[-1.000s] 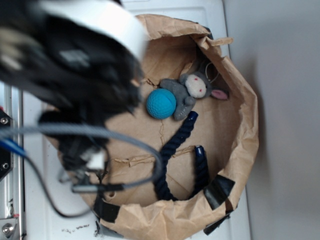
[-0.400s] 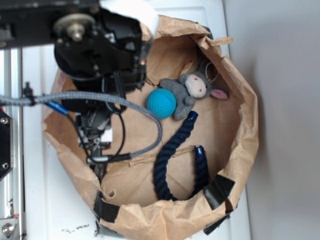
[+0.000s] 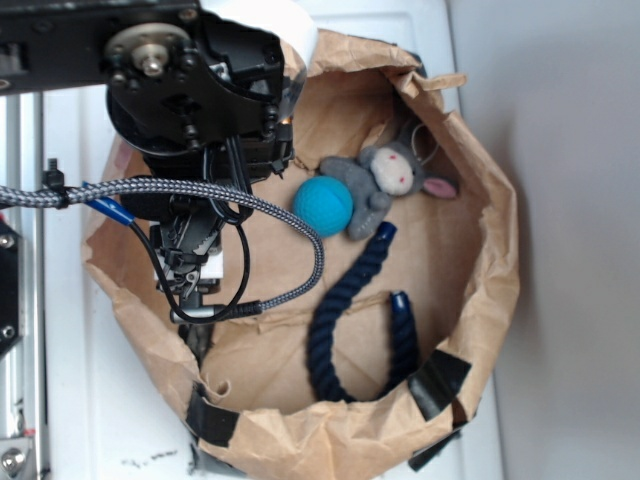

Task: Grab the gray animal.

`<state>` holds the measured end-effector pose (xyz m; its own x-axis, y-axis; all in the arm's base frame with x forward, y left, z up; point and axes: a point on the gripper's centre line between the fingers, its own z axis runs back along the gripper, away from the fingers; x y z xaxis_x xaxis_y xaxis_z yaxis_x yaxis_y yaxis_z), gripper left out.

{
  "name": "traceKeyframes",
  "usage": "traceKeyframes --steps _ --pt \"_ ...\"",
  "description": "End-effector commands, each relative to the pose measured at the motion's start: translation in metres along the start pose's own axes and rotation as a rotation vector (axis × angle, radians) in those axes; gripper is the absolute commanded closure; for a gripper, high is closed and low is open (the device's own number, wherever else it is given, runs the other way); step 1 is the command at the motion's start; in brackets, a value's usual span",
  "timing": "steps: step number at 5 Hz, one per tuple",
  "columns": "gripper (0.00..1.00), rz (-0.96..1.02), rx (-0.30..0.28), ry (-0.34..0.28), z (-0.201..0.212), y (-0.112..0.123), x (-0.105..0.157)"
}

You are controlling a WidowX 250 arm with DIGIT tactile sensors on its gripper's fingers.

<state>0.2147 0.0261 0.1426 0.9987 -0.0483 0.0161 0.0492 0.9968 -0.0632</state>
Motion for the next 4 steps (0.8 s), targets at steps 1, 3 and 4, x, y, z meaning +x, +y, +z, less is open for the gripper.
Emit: traceKeyframes --steps 1,3,4 --pt "0.0 0.073 0.016 -0.034 -0.008 0.008 0.035" --pt "0.0 0.191 -0.012 -0.078 -0.029 0.002 0.062" --pt "0.0 0.215 -0.107 -0.181 -0.034 0.01 0.049"
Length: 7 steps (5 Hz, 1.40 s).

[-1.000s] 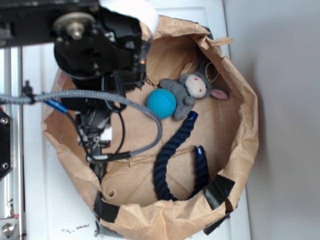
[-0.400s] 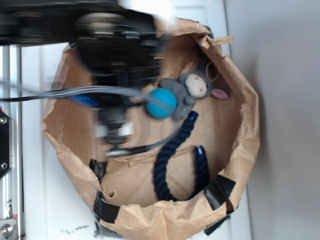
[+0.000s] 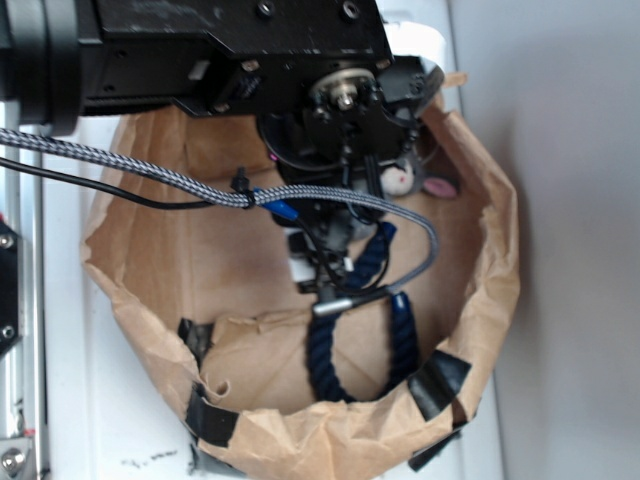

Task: Grab the gray animal.

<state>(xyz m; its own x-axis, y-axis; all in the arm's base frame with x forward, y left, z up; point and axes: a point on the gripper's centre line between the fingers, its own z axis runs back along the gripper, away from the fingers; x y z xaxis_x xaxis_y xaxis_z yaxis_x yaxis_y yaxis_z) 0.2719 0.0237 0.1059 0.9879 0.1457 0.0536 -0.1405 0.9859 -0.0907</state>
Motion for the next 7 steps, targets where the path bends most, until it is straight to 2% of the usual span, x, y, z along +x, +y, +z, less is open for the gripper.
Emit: traceKeyframes --steps 1,4,5,6,7 --pt "0.0 0.014 -0.126 -0.185 -0.013 0.009 -0.006" --pt "0.0 0.079 -0.053 -0.187 -0.031 -0.007 0.028" --pt "0.0 0.09 -0.054 -0.203 -0.033 -0.004 0.039" --pt "0.0 0.096 -0.048 -0.19 -0.042 -0.007 0.052" --pt "0.0 0.079 -0.009 -0.182 -0.063 -0.015 0.059"
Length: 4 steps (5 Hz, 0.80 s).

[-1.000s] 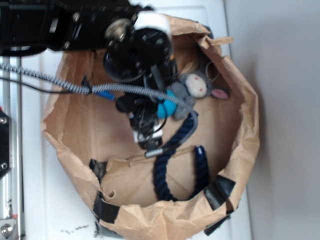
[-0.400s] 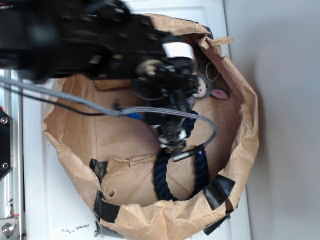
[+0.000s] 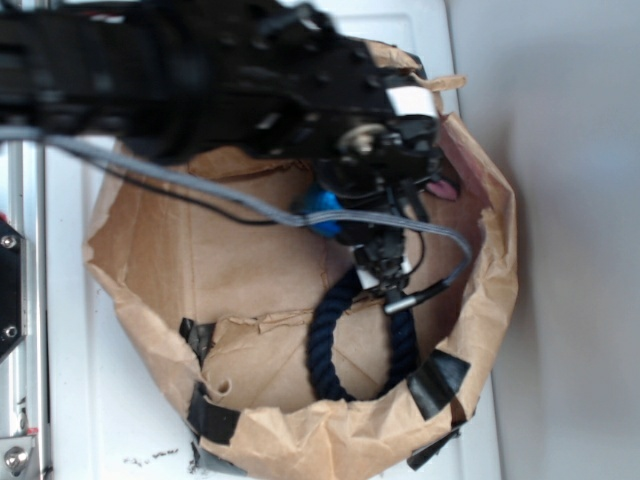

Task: Grab the gray animal.

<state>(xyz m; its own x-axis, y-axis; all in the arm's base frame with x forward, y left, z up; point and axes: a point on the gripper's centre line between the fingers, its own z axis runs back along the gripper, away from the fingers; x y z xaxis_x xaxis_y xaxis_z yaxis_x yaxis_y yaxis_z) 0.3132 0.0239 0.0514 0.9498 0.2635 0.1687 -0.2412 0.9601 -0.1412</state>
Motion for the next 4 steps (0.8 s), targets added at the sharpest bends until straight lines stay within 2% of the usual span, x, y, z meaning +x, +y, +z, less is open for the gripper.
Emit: traceKeyframes --steps 1,2,4 --pt "0.0 -0.045 0.068 -0.061 -0.032 -0.024 0.019" --pt "1.0 -0.029 0.072 -0.061 -0.038 -0.026 0.022" --pt "1.0 -0.036 0.0 -0.015 -0.006 -0.026 0.023"
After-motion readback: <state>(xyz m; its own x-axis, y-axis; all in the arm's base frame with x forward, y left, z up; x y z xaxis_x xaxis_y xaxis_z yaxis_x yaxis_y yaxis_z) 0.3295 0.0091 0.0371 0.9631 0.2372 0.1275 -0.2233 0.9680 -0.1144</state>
